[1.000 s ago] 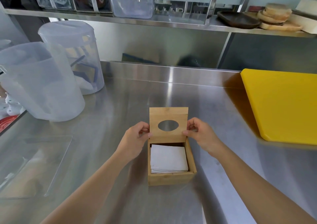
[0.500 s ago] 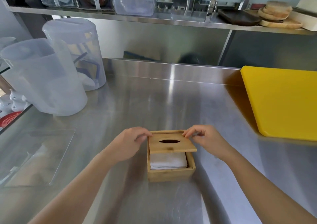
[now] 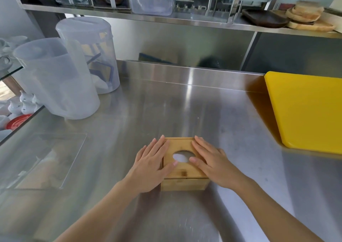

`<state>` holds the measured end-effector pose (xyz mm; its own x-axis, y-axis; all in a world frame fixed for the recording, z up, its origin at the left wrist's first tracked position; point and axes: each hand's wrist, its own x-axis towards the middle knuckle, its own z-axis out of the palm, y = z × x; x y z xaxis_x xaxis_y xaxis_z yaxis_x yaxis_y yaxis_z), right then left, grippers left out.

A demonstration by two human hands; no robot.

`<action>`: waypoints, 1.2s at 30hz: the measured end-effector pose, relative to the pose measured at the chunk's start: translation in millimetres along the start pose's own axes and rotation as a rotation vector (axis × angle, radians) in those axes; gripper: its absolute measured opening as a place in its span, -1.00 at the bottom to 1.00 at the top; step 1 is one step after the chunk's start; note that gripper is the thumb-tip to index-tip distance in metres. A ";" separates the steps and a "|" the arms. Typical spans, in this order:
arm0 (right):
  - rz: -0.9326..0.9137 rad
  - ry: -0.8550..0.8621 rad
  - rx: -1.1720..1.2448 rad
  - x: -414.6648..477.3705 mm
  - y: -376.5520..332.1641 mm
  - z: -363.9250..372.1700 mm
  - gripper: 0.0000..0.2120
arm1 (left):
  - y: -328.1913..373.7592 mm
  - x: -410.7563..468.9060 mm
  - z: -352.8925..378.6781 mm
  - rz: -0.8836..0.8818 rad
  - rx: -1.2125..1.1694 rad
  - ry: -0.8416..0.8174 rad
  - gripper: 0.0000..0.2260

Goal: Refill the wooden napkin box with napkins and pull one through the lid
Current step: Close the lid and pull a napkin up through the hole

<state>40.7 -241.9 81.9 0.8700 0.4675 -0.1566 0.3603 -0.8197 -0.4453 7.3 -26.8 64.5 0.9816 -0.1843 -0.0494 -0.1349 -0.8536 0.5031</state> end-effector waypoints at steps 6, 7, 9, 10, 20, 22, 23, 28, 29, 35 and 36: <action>-0.051 0.100 -0.094 -1.3 4.1 14.4 -0.31 | -6.2 -1.8 9.1 0.112 0.097 0.114 -0.32; -0.053 0.108 -0.102 -1.1 4.7 15.4 -0.32 | -5.3 -2.3 8.9 0.116 0.086 0.116 -0.32; -0.053 0.121 -0.106 -0.8 4.7 17.1 -0.37 | -3.8 -2.4 7.0 0.121 0.087 0.120 -0.35; -0.051 0.124 -0.104 -0.7 4.5 17.4 -0.38 | -3.0 -2.1 5.3 0.122 0.105 0.127 -0.37; -0.003 0.183 -0.167 -0.9 0.1 24.5 -0.45 | 18.7 4.1 15.2 0.061 0.186 0.112 -0.32; 0.019 0.187 -0.159 -2.3 -2.9 25.3 -0.45 | 15.2 6.3 16.1 0.081 0.212 0.118 -0.32; 0.032 0.187 -0.155 -3.2 -4.5 26.0 -0.45 | 13.2 7.1 15.3 0.096 0.224 0.124 -0.33; -0.021 0.309 -0.207 -8.3 -15.2 21.9 -0.59 | 9.1 7.0 12.3 0.139 0.239 0.128 -0.35; -0.070 0.349 -0.218 -8.4 -18.2 19.2 -0.67 | 8.8 6.9 12.6 0.139 0.235 0.128 -0.36; -0.179 0.191 -0.297 6.0 -32.7 5.5 -0.73 | 9.8 7.8 13.4 0.117 0.165 0.125 -0.38; -0.163 0.149 -0.311 8.9 -34.7 4.0 -0.73 | 10.4 7.6 13.2 0.112 0.159 0.121 -0.38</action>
<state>34.6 -208.0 92.4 0.8241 0.5653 0.0347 0.5629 -0.8106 -0.1618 11.6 -43.5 58.0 0.9670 -0.2306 0.1080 -0.2542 -0.8989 0.3568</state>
